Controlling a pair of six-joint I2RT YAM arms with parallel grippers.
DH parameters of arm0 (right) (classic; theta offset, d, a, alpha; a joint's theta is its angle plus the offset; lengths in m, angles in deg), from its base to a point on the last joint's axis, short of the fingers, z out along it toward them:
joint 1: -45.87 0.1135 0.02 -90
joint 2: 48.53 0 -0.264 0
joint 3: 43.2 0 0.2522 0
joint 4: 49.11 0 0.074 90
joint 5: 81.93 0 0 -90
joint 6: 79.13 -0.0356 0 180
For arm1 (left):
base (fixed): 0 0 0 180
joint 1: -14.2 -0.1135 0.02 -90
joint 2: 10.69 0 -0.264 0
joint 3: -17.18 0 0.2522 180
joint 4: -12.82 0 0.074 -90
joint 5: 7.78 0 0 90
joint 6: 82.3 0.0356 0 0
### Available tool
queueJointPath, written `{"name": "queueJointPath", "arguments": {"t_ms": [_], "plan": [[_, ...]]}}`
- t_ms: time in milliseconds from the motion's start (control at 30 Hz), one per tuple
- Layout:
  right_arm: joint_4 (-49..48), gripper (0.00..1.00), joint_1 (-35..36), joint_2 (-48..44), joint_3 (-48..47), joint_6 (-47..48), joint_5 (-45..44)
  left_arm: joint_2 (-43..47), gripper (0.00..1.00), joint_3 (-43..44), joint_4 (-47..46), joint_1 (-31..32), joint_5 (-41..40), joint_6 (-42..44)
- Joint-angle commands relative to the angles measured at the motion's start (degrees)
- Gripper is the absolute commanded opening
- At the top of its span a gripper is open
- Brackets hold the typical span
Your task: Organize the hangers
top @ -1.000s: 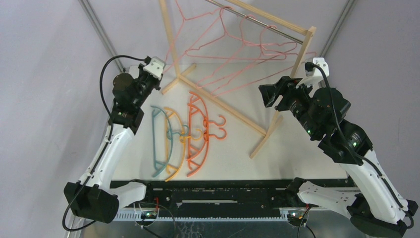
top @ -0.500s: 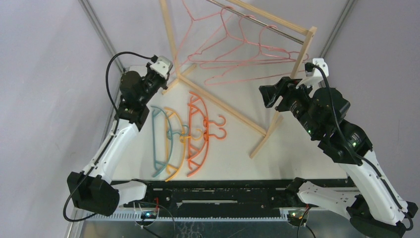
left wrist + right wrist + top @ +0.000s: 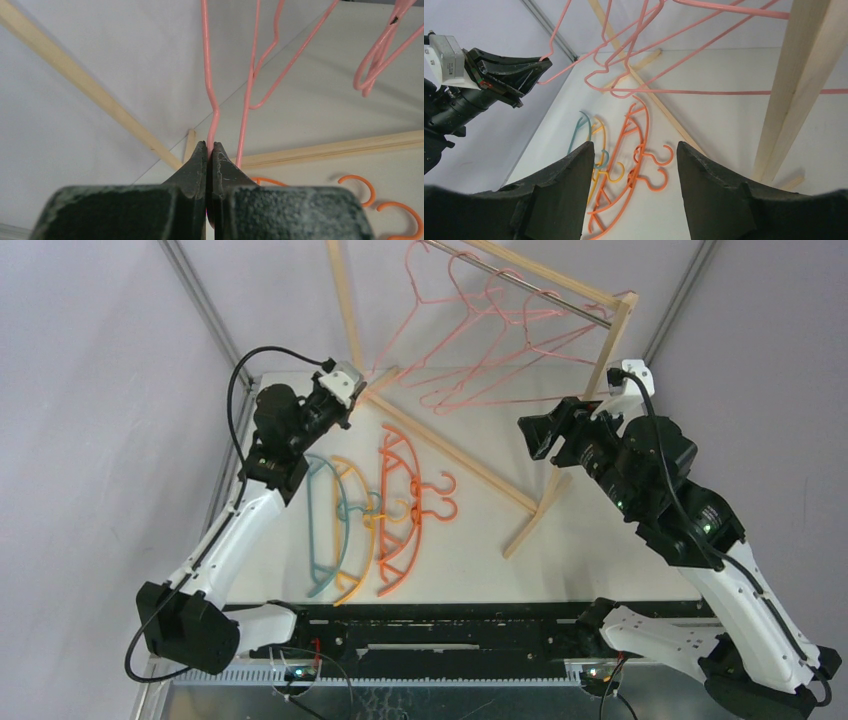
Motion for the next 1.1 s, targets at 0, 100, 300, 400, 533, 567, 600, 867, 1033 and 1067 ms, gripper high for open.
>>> {"name": "queueJointPath", "arguments": {"t_ms": [0,100,300,400,533,567,600,867,1033,1067], "plan": [[-2.7,0.69,-0.3,0.0,-0.2,-0.5,1.2,4.0,0.00,-1.5,-5.7,1.2,-2.0,1.0],[-2.5,0.69,-0.5,0.0,0.0,-0.7,1.3,6.0,0.00,-3.7,-7.5,1.3,-3.8,1.0],[-2.8,0.69,-0.6,0.7,0.0,-1.1,2.0,9.5,0.00,-7.1,-9.5,1.4,-6.6,2.0],[-3.0,0.69,-0.7,1.1,0.0,-1.3,2.4,10.1,0.00,-7.7,-10.6,1.4,-7.4,2.4],[-3.2,0.69,-0.7,1.6,-0.2,-1.4,2.8,7.8,0.00,-5.4,-9.8,1.4,-6.8,3.0],[-3.3,0.69,-0.7,1.6,-0.3,-1.4,2.9,7.0,0.00,-4.8,-9.8,1.4,-6.4,2.9],[-3.4,0.69,-0.7,1.7,-0.3,-1.4,2.9,6.2,0.00,-4.2,-10.2,1.4,-6.1,2.5],[-2.6,0.69,-1.1,0.7,-0.1,-1.3,1.9,3.1,0.00,-2.3,-13.8,2.1,-5.8,0.0],[-2.5,0.69,-1.6,0.4,0.1,-1.3,1.9,4.7,0.00,-3.1,-13.8,2.8,-6.9,0.8],[-2.5,0.69,-1.6,0.5,0.2,-1.3,1.9,5.5,0.00,-3.6,-13.8,2.9,-7.3,1.0]]}}
